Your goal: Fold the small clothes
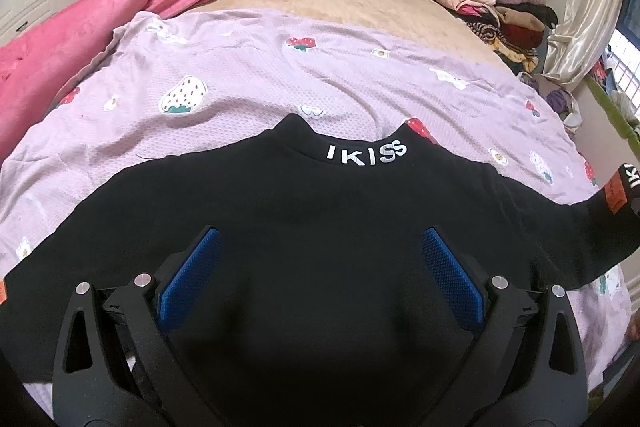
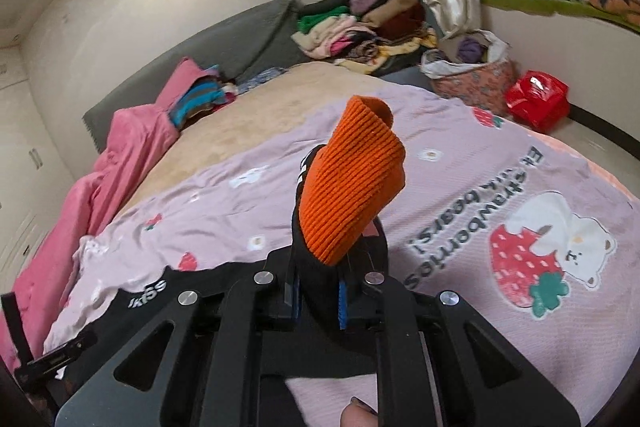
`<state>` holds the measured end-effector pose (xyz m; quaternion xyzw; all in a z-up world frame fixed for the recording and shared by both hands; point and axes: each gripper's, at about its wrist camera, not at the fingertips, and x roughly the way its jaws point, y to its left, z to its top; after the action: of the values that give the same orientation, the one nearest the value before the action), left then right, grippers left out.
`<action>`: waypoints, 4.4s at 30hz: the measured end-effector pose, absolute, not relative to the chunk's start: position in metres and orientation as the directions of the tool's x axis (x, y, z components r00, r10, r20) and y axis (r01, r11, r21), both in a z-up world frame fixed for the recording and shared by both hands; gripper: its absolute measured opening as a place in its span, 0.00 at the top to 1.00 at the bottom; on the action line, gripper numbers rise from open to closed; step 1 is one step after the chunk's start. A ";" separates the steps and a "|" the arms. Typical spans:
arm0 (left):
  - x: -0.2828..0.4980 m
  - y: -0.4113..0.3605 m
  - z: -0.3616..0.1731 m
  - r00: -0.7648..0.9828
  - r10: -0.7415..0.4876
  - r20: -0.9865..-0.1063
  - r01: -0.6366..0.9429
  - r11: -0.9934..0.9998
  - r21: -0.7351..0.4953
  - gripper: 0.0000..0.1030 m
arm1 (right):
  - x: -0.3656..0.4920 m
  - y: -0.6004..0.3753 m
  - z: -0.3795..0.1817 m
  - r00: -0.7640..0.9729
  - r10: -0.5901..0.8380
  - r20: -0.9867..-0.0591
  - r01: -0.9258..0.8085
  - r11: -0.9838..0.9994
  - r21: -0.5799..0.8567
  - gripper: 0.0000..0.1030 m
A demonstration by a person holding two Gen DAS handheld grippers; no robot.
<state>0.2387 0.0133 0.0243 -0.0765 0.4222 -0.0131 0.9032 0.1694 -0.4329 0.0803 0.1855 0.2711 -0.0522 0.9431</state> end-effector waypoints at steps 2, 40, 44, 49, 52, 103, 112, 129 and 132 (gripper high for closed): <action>0.237 0.017 0.026 0.645 -0.093 -0.758 -0.044 0.987 -0.158 0.08 | 0.170 -0.423 0.084 0.849 0.018 -0.529 0.176 0.933 0.314 0.89; 0.234 0.077 0.014 0.580 -0.355 -0.733 -0.056 0.880 -0.471 0.08 | 0.201 -0.204 0.055 0.718 0.317 -0.620 -0.214 0.948 0.236 0.86; 0.237 0.073 0.001 0.533 -0.402 -0.744 -0.058 0.860 -0.507 0.08 | 0.205 -0.190 0.038 0.670 0.347 -0.656 -0.240 0.938 0.251 0.86; 0.238 0.074 -0.005 0.524 -0.422 -0.739 -0.065 0.846 -0.529 0.08 | 0.203 -0.176 0.022 0.616 0.396 -0.681 -0.283 0.918 0.277 0.68; 0.239 0.077 -0.008 0.522 -0.446 -0.727 -0.072 0.826 -0.559 0.08 | 0.197 -0.168 0.018 0.584 0.435 -0.686 -0.321 0.899 0.296 0.53; 0.199 0.078 0.031 0.666 -0.426 -0.612 0.073 0.854 -0.516 0.94 | 0.158 -0.296 0.051 0.732 0.184 -0.656 -0.004 0.964 0.266 0.37; 0.205 0.093 0.002 0.603 -0.376 -0.703 -0.005 0.880 -0.475 0.94 | 0.169 -0.286 0.045 0.719 0.149 -0.679 0.006 0.975 0.221 0.37; 0.199 0.088 0.016 0.680 -0.209 -0.703 -0.017 0.954 -0.300 0.83 | 0.212 -0.247 0.012 0.600 0.163 -0.783 -0.119 0.986 0.114 0.37; 0.205 0.076 0.000 0.607 -0.272 -0.747 0.018 0.944 -0.330 0.74 | 0.213 -0.249 0.001 0.572 0.156 -0.806 -0.113 0.987 0.111 0.37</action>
<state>0.2050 0.0763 -0.0003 -0.1460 0.4355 -0.0819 0.8845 0.2128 -0.2490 0.0007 0.0235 0.4565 0.0759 0.8862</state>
